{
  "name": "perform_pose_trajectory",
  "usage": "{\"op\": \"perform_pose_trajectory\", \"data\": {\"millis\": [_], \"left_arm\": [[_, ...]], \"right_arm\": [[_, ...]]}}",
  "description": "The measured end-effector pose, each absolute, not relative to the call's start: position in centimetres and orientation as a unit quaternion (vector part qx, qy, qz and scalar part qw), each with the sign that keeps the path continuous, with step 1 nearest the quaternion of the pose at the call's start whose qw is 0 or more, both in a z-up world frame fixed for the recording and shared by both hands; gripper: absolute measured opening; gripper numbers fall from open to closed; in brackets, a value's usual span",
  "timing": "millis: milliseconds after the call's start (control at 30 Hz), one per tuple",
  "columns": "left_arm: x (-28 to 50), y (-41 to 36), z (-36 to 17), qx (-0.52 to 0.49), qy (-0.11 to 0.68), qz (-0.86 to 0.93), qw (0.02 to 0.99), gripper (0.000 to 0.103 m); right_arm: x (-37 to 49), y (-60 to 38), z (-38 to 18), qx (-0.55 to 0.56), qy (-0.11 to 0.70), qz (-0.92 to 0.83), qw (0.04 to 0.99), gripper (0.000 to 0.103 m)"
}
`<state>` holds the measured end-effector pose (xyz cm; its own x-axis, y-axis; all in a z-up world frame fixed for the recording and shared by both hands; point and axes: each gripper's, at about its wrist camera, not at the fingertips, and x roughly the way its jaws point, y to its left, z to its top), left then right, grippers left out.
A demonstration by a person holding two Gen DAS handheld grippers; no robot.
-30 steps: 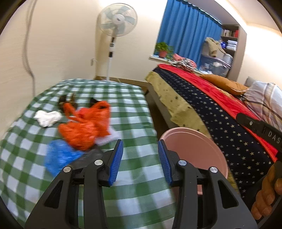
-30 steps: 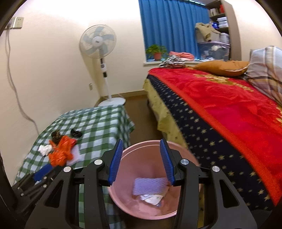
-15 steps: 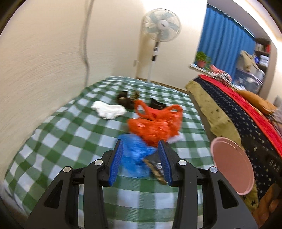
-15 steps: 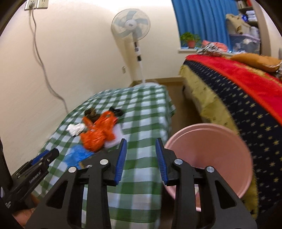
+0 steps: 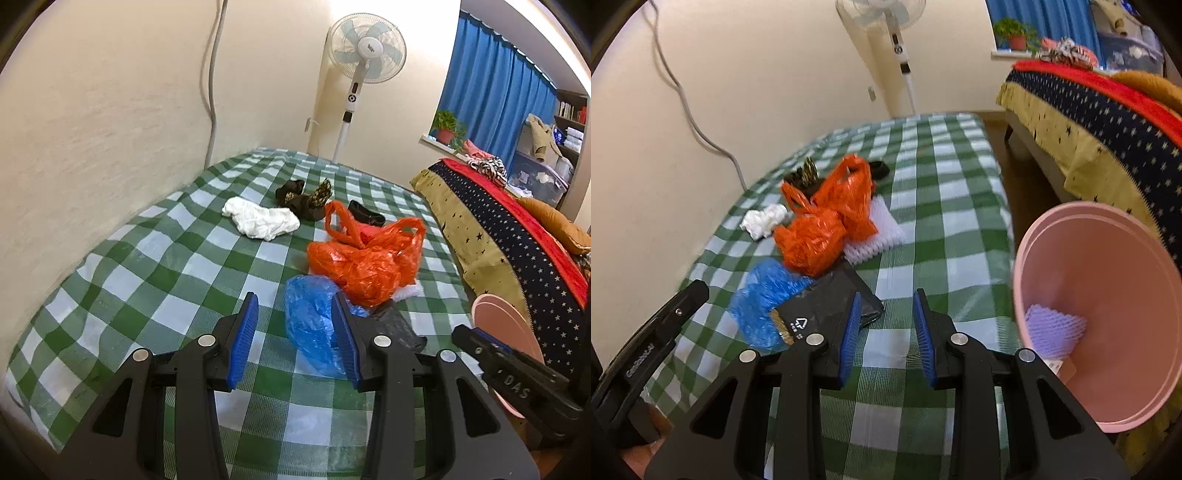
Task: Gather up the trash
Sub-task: 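Grasp the blue plastic bag with the left tool while the right grasps the black pouch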
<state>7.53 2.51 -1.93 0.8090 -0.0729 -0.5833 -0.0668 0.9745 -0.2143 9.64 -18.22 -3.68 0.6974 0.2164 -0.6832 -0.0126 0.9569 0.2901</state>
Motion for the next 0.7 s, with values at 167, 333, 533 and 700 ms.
{"op": "perform_pose_trajectory", "data": {"millis": [167, 333, 533, 700], "left_arm": [[8.4, 2.5, -2.8, -0.12, 0.32, -0.005, 0.94, 0.041], [9.4, 2.3, -3.6, -0.122, 0.333, -0.014, 0.935, 0.041], [10.2, 2.0, -4.6, -0.125, 0.354, -0.021, 0.927, 0.041], [10.8, 1.9, -5.4, -0.126, 0.376, -0.021, 0.918, 0.041]], "right_arm": [[11.2, -17.7, -5.5, 0.146, 0.414, 0.064, 0.896, 0.03], [12.0, -17.0, -6.5, 0.142, 0.427, 0.066, 0.89, 0.03], [12.2, -16.8, -6.6, 0.139, 0.428, 0.066, 0.891, 0.013], [12.3, -16.7, -6.5, 0.135, 0.427, 0.07, 0.891, 0.002]]}}
